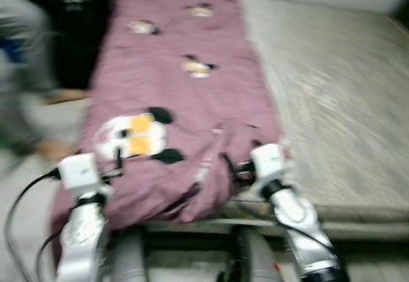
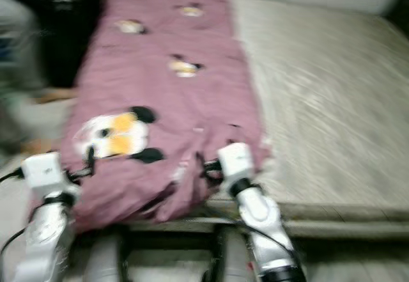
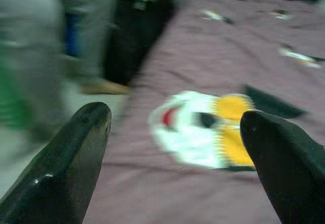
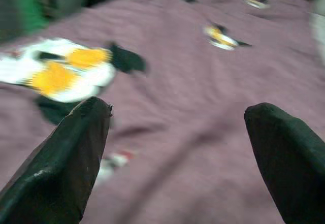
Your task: Clean up the room
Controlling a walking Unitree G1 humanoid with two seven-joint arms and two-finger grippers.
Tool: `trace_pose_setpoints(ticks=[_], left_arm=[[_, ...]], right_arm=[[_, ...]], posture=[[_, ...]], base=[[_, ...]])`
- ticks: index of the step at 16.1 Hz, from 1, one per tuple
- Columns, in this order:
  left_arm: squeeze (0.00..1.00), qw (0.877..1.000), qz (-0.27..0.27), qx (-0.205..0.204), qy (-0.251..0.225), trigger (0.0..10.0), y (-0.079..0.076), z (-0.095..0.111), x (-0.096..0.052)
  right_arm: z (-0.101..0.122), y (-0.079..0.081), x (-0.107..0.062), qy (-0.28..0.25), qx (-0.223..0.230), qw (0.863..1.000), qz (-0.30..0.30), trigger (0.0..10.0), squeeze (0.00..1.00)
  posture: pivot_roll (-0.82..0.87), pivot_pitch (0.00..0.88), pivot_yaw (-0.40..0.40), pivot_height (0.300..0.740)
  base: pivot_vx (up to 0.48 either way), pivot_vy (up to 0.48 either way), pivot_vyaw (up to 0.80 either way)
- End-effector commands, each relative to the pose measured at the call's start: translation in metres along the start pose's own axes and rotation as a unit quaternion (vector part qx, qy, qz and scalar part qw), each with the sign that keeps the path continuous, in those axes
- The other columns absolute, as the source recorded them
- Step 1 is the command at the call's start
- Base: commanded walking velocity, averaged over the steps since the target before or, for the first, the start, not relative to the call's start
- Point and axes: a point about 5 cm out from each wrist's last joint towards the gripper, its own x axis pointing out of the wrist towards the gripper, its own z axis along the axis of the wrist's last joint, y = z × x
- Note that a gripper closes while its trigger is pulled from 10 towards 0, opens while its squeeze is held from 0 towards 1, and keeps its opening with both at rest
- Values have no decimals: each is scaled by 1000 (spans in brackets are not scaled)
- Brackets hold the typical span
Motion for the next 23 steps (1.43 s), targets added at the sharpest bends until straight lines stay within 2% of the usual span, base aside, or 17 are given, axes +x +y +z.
trace_pose_setpoints(ticks=[1,3,5,10,13,14,16,17,20,23], left_arm=[[0,1000,-7,-4,6,10000,-8,-1,0],[0,1000,-4,-3,11,10000,-7,-3,1],[0,1000,-3,-5,10,10000,-7,-2,2],[0,1000,-5,-4,14,10000,-7,-3,1],[0,1000,-2,-1,13,10000,-7,-2,-1],[0,1000,-2,0,12,10000,-5,0,-5],[0,1000,-4,4,17,10000,-3,0,-9],[0,1000,-6,6,18,10000,-3,1,-10],[0,1000,-15,7,19,10000,-7,4,-12],[0,999,-23,7,20,10000,-9,6,-13]], right_arm=[[-5,-12,-6,12,-1,1000,-17,10000,0],[-6,-11,-5,13,-9,1000,-11,10000,0],[-6,-10,-4,15,-15,1000,-7,10000,0],[-6,-18,1,22,0,999,-30,10000,0],[-5,-19,9,18,25,999,-37,10000,0],[0,-16,17,3,35,999,-38,10000,0],[2,-14,23,1,30,999,-44,10000,0],[2,-18,26,7,31,998,-56,10000,0],[1,-36,35,24,85,991,-104,10000,0],[3,-38,44,25,92,988,-118,10000,0]], posture=[[-39,100,-83,559],[-39,101,-81,559],[-39,101,-81,559],[-30,107,-77,559],[17,108,-74,554],[32,112,-72,534],[46,116,-68,521],[55,120,-66,521],[75,120,-56,521],[94,117,-41,521]], base=[[0,0,688],[0,0,0],[0,0,794],[0,0,0],[0,0,0],[0,0,0],[0,0,0],[0,0,0],[0,0,0],[0,0,-667]])
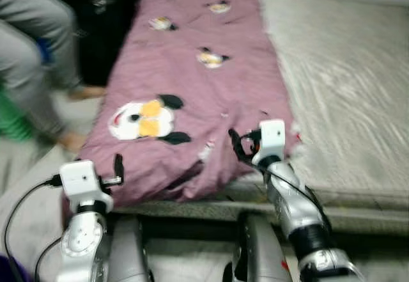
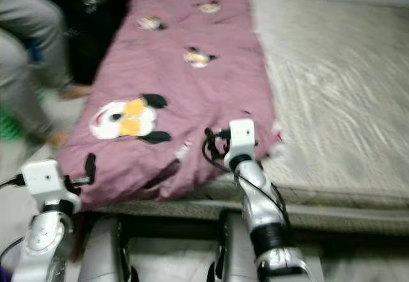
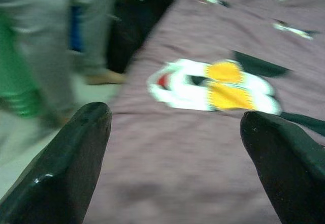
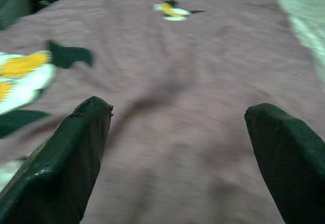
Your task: Clean up the room
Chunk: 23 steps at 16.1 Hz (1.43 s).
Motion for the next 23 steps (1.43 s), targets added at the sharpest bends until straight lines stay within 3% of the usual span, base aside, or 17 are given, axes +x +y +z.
trace_pose_setpoints(ticks=[1,5,8,10,11,13,14,16,18,20,23], left_arm=[[0,1000,-11,3,-1,10000,-4,4,0],[0,1000,-15,6,3,10000,-4,4,0],[0,1000,-19,6,6,10000,-6,4,0],[0,1000,-19,6,7,10000,-5,5,-1],[0,1000,-14,19,15,10000,-2,4,-4],[0,998,10,55,29,10000,13,2,-20],[0,995,32,79,47,10000,28,-3,-35],[0,990,78,85,86,10000,51,-15,-55],[0,987,101,78,98,10000,61,-18,-63],[0,988,104,78,88,10000,58,-11,-65],[0,988,98,87,84,10000,55,-8,-67]], right_arm=[[-3,-5,0,3,7,1000,-17,10000,0],[-5,-4,-1,-8,4,1000,-8,10000,0],[-11,1,-2,21,24,998,54,10000,0],[-17,13,-6,52,35,992,105,10000,0],[-24,27,-10,78,36,986,145,10000,0],[-26,42,-13,86,30,980,178,10000,0],[-23,49,-13,79,37,980,181,10000,0],[-18,56,-12,59,50,981,176,10000,0],[-18,62,-11,51,24,984,170,10000,0],[-15,61,-3,44,39,989,133,10000,0],[-6,59,8,36,20,994,99,10000,0]], posture=[[95,116,-41,521],[91,116,-32,521],[89,117,-29,521],[90,118,-26,521],[93,119,-24,521],[101,124,-22,521],[117,130,-24,521],[150,142,-38,521],[172,148,-52,521],[196,152,-66,521],[203,158,-67,521]], base=[[0,0,-800],[0,0,-200],[0,0,0],[0,0,0],[0,0,0],[0,0,0],[0,0,0],[0,0,0],[0,0,294],[0,0,400],[0,0,0]])
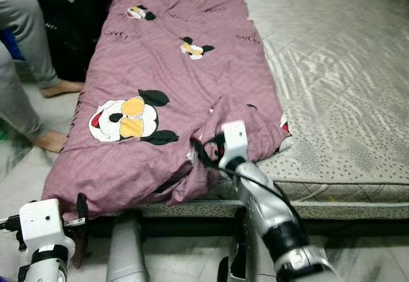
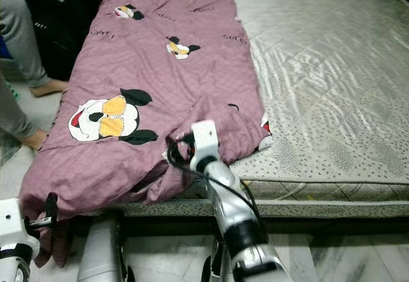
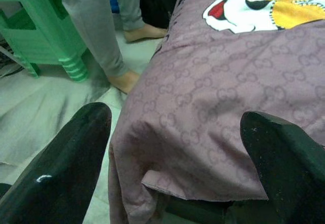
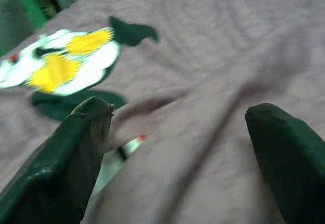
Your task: Clean up the room
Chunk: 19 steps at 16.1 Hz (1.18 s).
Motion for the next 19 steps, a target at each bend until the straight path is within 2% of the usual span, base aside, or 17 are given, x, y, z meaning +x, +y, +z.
trace_pose_setpoints(ticks=[1,7,9,10,11,12,14,19], left_arm=[[0,1000,-3,11,1,10000,0,2,-2],[0,1000,-17,7,-11,10000,-8,9,8],[0,1000,-17,6,-12,10000,-9,9,10],[0,1000,-17,5,-11,10000,-10,9,10],[0,1000,-17,5,-11,10000,-10,9,10],[0,1000,-19,5,-11,10000,-11,9,11],[0,1000,-23,3,-13,10000,-13,11,15],[0,999,-28,2,-17,10000,-15,13,19]], right_arm=[[1,-1,4,-1,3,1000,-28,10000,0],[13,23,27,23,-24,997,-68,10000,0],[2,26,27,51,-32,995,-75,10000,0],[-4,25,25,63,-34,994,-77,7059,0],[-7,25,25,68,-37,994,-76,7059,0],[-14,23,23,85,-39,992,-83,0,0],[-28,21,20,126,-31,987,-97,0,0],[-31,19,19,133,-22,985,-106,0,0]], posture=[[204,161,-65,521],[205,156,-57,521],[201,154,-56,521],[201,153,-55,521],[200,152,-54,521],[200,150,-51,521],[198,147,-45,521],[193,142,-41,521]], base=[[0,0,0],[0,0,0],[0,0,0],[0,0,0],[0,0,0],[0,0,0],[0,0,0],[0,0,0]])
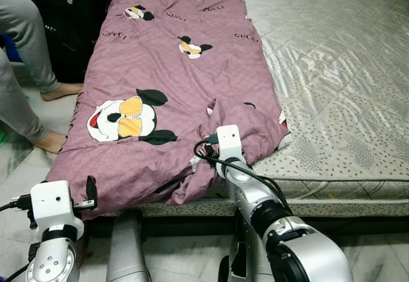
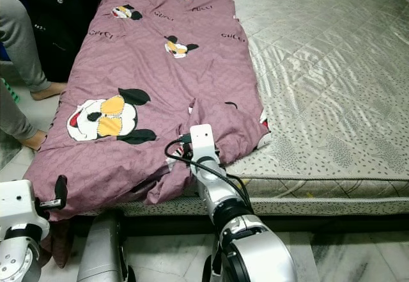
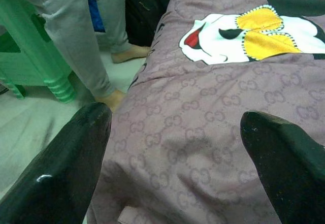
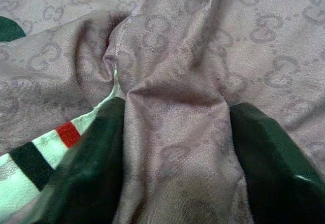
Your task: Clean up the room
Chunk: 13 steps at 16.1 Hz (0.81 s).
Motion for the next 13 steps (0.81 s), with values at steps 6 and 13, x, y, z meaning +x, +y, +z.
trace_pose_setpoints(ticks=[6,13], left_arm=[[0,1000,-5,-2,8,10000,-1,-3,2],[0,1000,-21,-18,9,10000,-7,-4,10]], right_arm=[[3,11,0,4,59,998,17,0,0],[-5,-12,-2,1,159,987,33,0,0]], posture=[[194,143,-41,521],[171,128,-33,521]], base=[[0,0,0],[0,0,0]])
